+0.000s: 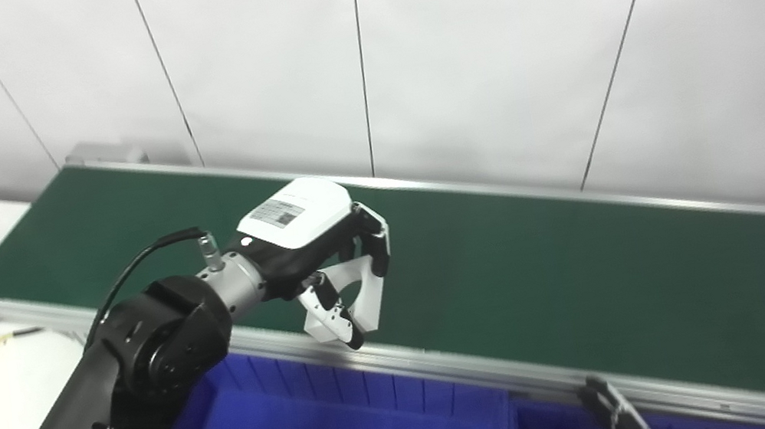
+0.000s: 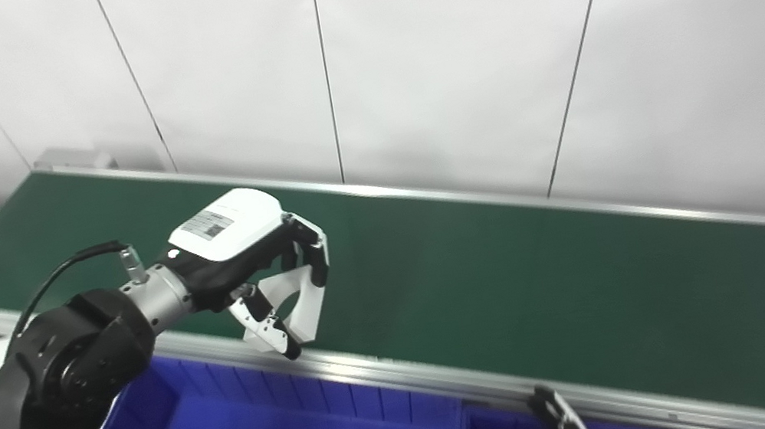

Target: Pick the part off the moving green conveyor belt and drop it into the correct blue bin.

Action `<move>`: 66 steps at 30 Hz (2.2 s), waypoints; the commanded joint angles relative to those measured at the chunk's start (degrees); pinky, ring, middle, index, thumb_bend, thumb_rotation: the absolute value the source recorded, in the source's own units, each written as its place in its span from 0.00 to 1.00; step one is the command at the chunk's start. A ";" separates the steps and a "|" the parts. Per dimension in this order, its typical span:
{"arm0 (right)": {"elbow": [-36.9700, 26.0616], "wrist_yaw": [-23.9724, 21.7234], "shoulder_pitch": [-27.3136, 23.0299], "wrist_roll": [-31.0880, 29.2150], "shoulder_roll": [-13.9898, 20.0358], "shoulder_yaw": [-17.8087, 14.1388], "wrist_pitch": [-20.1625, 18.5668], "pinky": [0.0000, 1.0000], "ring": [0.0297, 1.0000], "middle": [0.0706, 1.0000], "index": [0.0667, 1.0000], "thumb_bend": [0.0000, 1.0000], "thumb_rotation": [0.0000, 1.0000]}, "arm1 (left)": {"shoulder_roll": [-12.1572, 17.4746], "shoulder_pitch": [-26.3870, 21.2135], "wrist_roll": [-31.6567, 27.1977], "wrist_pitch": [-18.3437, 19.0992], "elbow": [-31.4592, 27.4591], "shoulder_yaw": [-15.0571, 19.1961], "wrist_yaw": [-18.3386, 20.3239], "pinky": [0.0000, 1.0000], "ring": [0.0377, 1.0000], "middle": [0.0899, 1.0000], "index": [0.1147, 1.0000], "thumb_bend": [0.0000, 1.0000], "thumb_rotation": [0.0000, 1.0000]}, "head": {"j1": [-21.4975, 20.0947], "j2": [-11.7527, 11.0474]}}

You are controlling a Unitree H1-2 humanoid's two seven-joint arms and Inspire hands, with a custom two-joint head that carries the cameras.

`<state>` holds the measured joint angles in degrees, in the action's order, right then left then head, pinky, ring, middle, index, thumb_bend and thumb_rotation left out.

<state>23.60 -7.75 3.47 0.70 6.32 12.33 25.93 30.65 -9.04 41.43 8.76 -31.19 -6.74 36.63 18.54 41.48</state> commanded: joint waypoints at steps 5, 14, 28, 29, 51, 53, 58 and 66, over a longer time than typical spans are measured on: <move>-3.90 -1.64 -0.50 -1.09 -0.65 -1.38 0.99 0.97 0.93 0.93 0.93 0.91 1.00 | -0.33 2.95 1.03 -0.81 -2.13 1.28 -3.70 0.29 0.33 0.42 0.41 0.53 0.00 | 0.97 1.58; -4.95 -3.11 -0.22 -1.48 -0.55 -2.52 0.98 0.95 0.93 0.94 0.94 0.90 1.00 | -2.15 8.40 3.24 0.64 -2.55 1.40 -4.19 0.34 0.38 0.45 0.40 0.52 0.00 | 2.11 1.89; -5.01 -3.57 -0.20 -0.76 -0.36 -2.88 0.99 0.95 0.94 0.94 0.94 0.89 1.00 | -12.03 21.65 6.20 -7.13 9.68 3.76 -29.94 0.40 0.44 0.49 0.39 0.52 0.00 | 2.59 1.49; -4.95 -3.53 -0.21 -0.71 -0.36 -2.88 0.99 0.95 0.94 0.94 0.94 0.89 1.00 | -12.44 21.96 6.14 -7.91 10.72 3.71 -31.51 0.40 0.44 0.49 0.40 0.52 0.00 | 2.59 1.49; -4.89 -3.74 -0.06 -0.99 -0.90 -2.94 0.98 0.94 0.93 0.94 0.94 0.90 1.00 | -15.56 19.25 10.84 -23.19 40.00 -0.96 -70.58 0.34 0.37 0.47 0.41 0.52 0.00 | 2.29 1.29; -4.96 -3.85 -0.03 -1.08 -0.93 -2.93 0.98 0.95 0.93 0.94 0.94 0.89 1.00 | -15.35 19.27 10.71 -22.82 39.95 -1.20 -70.56 0.34 0.37 0.47 0.41 0.52 0.00 | 2.29 1.29; -4.94 -4.15 0.03 -1.30 -0.95 -2.95 0.98 0.96 0.93 0.94 0.94 0.89 1.00 | -14.98 19.57 10.50 -22.37 39.29 -1.60 -70.32 0.33 0.37 0.47 0.41 0.52 0.00 | 2.27 1.35; -5.16 -3.72 0.21 -0.85 -0.86 -2.92 0.98 0.94 0.93 0.94 0.95 0.89 1.00 | -12.81 20.56 8.81 -23.58 36.78 -2.90 -65.62 0.42 0.46 0.52 0.42 0.52 0.07 | 2.31 1.35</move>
<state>20.11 -11.33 4.19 -0.28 5.84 9.59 25.93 16.27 11.79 50.51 -13.11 7.45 -9.74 -28.49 20.74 42.80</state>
